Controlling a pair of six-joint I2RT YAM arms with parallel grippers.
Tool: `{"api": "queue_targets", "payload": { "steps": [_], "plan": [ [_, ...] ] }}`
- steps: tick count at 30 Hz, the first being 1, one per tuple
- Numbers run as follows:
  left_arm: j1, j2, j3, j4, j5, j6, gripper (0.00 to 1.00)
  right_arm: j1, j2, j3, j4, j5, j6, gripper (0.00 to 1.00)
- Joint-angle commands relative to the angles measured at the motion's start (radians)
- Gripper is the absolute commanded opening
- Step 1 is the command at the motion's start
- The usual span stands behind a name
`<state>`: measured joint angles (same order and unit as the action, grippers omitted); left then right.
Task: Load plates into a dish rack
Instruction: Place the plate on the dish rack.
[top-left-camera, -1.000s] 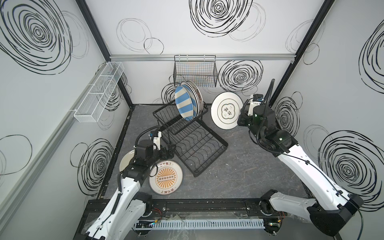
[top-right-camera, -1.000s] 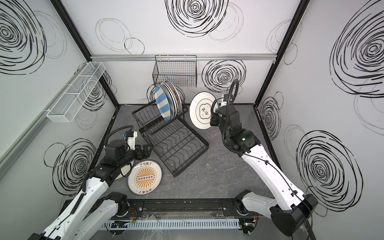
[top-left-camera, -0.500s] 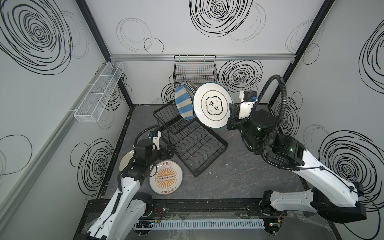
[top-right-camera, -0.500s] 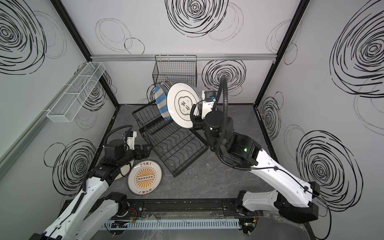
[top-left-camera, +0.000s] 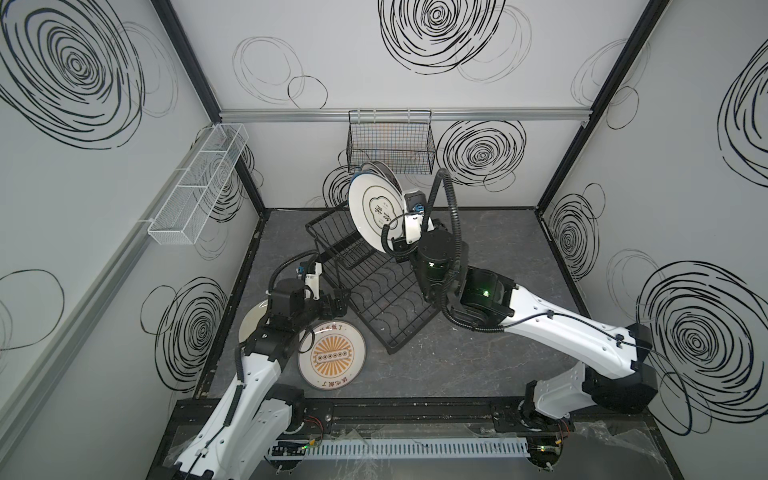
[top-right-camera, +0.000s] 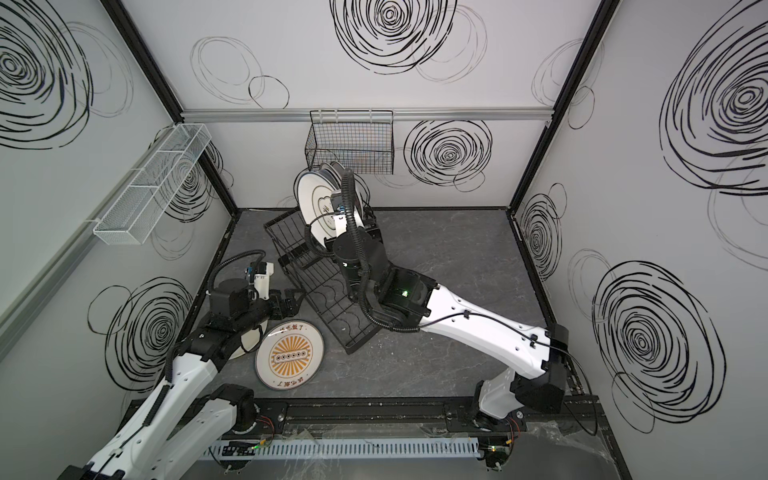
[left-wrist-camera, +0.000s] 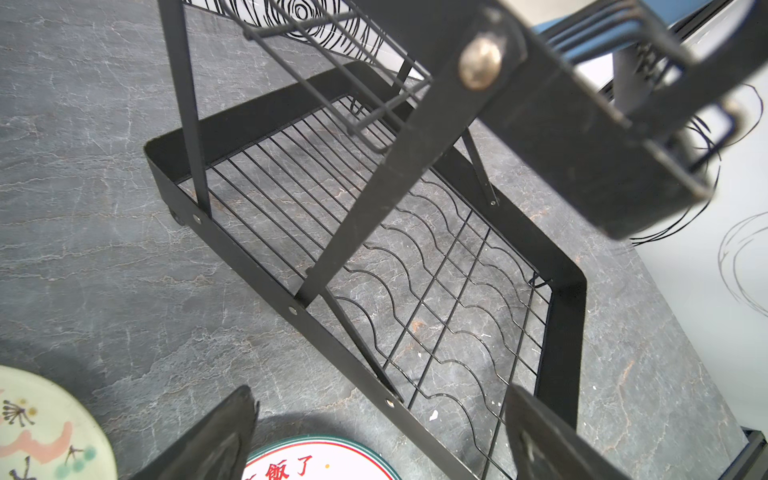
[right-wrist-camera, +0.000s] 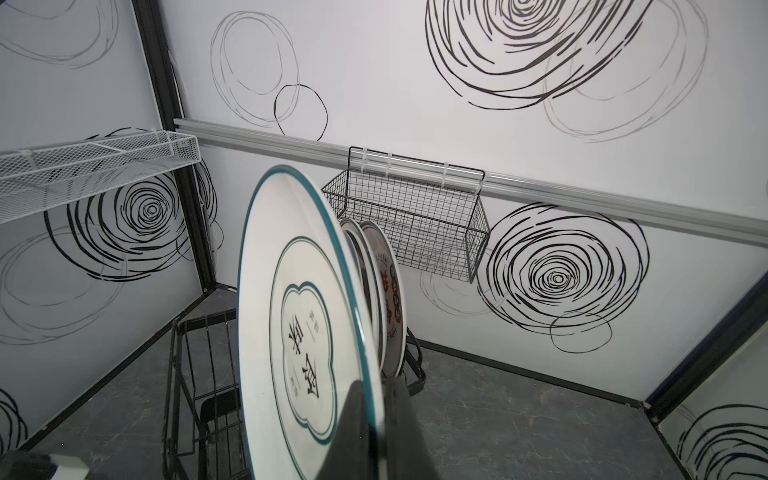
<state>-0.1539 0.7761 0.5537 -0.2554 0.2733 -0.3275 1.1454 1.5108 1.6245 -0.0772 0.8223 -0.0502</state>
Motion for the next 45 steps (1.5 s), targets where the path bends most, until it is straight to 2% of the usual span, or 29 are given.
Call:
{"api": "queue_targets", "payload": {
  "steps": [1, 5, 16, 39, 45],
  "plan": [
    [0.013, -0.001, 0.015, 0.031, 0.014, 0.016, 0.96, 0.004, 0.034, 0.060, 0.170, 0.063, -0.090, 0.00],
    [0.013, -0.004, 0.013, 0.030, 0.012, 0.014, 0.96, -0.008, 0.104, 0.093, 0.201, 0.085, -0.139, 0.00],
    [0.013, -0.001, 0.015, 0.027, 0.009, 0.014, 0.96, -0.054, 0.210, 0.165, 0.184, 0.082, -0.152, 0.00],
    [0.020, 0.007, 0.014, 0.028, 0.009, 0.016, 0.96, -0.102, 0.261, 0.163, 0.133, 0.028, -0.091, 0.00],
    [0.020, 0.007, 0.014, 0.027, 0.007, 0.014, 0.96, -0.103, 0.296, 0.187, 0.116, 0.047, -0.083, 0.00]
  ]
}}
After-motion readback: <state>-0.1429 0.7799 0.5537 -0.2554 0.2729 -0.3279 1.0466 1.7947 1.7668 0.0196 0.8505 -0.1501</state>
